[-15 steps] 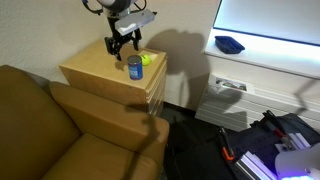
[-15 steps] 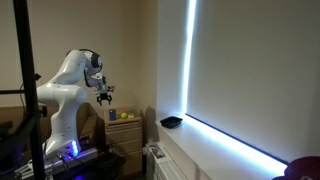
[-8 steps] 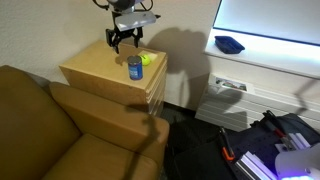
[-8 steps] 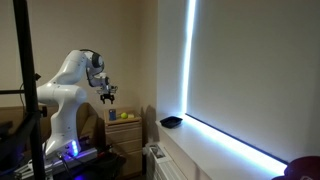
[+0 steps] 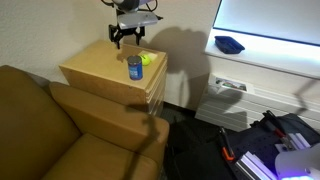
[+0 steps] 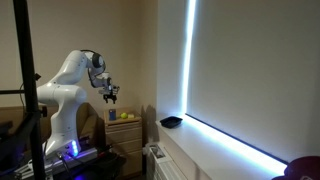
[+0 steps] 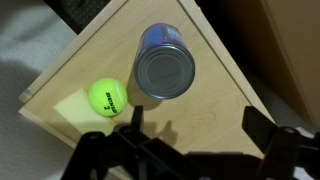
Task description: Move the can to the black bowl on the window sill
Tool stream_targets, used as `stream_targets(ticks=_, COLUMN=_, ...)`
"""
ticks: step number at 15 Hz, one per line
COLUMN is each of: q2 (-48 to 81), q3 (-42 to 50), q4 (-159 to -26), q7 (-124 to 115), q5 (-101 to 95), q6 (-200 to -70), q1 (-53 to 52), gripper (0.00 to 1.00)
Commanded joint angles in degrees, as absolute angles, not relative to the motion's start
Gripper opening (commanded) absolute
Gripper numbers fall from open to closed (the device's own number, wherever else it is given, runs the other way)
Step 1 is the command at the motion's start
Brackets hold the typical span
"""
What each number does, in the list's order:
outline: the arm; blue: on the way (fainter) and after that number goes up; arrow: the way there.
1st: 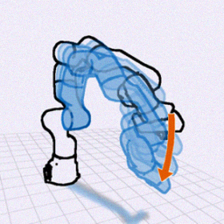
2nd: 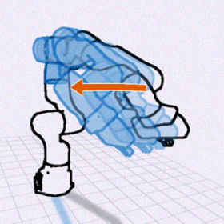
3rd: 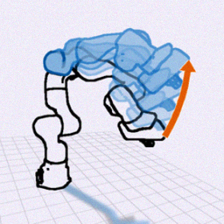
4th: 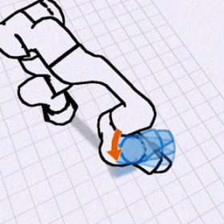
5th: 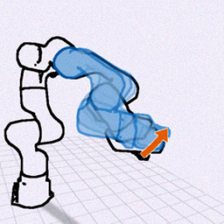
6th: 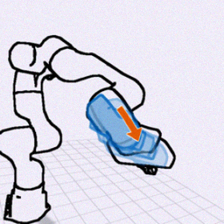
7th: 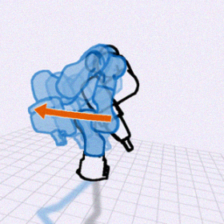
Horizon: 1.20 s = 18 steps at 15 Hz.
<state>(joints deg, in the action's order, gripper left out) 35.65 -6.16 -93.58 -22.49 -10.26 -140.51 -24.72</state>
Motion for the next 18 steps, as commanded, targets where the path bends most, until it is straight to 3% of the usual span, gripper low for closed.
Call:
stream_targets(ticks=1, q2=37.6, q3=-3.26, q4=-92.6, q7=-24.24, q5=-12.13, q6=-140.61, q1=-26.35, gripper=1.0)
stream_targets(ticks=18, q2=41.91, q3=-3.43, q4=-92.17, q7=-23.9, q5=-7.64, q6=-140.96, q1=-25.26, gripper=1.0)
